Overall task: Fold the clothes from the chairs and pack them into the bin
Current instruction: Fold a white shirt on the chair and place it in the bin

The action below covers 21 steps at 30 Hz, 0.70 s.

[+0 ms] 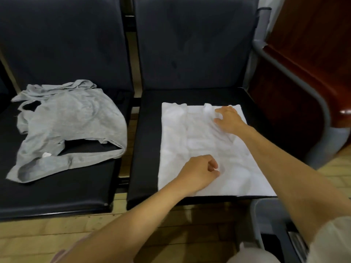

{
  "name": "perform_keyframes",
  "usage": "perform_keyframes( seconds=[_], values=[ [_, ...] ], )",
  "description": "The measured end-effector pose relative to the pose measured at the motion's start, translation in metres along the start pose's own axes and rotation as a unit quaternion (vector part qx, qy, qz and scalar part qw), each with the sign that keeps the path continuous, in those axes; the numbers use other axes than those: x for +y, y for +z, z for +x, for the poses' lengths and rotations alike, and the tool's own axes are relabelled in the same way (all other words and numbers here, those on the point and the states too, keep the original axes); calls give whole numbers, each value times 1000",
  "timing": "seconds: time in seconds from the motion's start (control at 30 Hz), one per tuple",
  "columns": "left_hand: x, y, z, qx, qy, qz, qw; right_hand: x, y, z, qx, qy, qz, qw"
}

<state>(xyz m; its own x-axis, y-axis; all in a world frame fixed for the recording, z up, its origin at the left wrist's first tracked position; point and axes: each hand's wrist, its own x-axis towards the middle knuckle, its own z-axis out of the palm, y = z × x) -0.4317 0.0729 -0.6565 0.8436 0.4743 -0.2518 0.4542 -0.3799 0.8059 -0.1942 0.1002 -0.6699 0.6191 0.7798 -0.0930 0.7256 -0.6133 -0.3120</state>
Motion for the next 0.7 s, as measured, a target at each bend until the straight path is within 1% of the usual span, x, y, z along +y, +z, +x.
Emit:
perform_keyframes(
  seconds=[0.03, 0.1, 0.17, 0.27, 0.33, 0.4, 0.47, 0.53, 0.6, 0.63, 0.7],
  values=[
    [6, 13, 4, 2, 29, 37, 999, 16, -4, -2, 5, 10, -5, 1000],
    [19, 38, 11, 3, 106, 115, 988, 46, -11, -5, -11, 33, -16, 999],
    [29, 62, 18, -1, 200, 202, 959, 68, -15, -5, -42, 50, -21, 998],
    [32, 92, 33, 18, 295, 315, 902, 81, -17, -2, -78, 57, -12, 995],
    [29, 105, 40, 63, 320, 362, 873, 83, -17, 1, -99, 53, -18, 993],
    [29, 113, 48, 114, 324, 370, 863, 84, -15, 4, -114, 42, -15, 993],
    [31, 116, 53, 149, 340, 340, 864, 83, -15, 5, -110, 33, -3, 993],
    [35, 117, 54, 152, 342, 303, 876, 82, -16, 6, -105, 35, 9, 994],
    [42, 110, 48, 140, 301, 241, 912, 80, -18, 7, -92, 41, 25, 995],
    [46, 103, 42, 133, 266, 203, 933, 79, -19, 7, -84, 46, 52, 994],
    [52, 85, 29, 113, 190, 121, 968, 69, -26, 7, -59, 59, 142, 986]
  ],
)
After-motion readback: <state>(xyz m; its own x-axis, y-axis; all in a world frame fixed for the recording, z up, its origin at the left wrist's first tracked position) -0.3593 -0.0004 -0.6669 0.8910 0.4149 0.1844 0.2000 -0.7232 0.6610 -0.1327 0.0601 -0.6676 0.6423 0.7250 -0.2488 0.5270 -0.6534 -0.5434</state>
